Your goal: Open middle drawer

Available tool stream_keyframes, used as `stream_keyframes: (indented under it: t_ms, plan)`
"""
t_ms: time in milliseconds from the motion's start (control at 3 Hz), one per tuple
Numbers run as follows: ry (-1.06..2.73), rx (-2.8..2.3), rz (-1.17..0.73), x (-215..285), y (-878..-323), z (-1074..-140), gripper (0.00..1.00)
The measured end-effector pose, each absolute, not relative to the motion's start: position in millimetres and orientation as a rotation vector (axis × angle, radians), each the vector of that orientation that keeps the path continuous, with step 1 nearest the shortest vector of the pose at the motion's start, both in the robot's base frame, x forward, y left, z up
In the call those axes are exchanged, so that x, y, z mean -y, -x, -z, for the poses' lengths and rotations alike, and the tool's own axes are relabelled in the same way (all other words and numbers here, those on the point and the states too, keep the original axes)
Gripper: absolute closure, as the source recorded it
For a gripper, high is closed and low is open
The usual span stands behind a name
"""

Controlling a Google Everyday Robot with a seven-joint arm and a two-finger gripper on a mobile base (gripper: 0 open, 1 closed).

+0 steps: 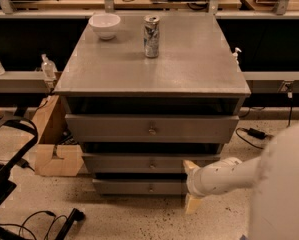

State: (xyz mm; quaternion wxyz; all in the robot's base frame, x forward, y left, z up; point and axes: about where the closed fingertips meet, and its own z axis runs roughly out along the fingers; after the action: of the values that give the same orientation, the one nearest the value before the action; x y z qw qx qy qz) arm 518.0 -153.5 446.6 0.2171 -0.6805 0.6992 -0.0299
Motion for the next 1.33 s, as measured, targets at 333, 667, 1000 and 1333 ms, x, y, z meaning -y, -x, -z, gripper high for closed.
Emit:
stream_keyframes:
  t_ms: [333,667,1000,1333]
  plan:
    - [1.956,-1.934,0.127,160,-537,-429,0.0]
    - [2.0,-1.931,0.175,167,-554,-423,0.0]
    - [2.027,-1.923,0.214,170,-570,-420,0.0]
    - [2.051,-1.909,0.247,170,-586,-419,0.0]
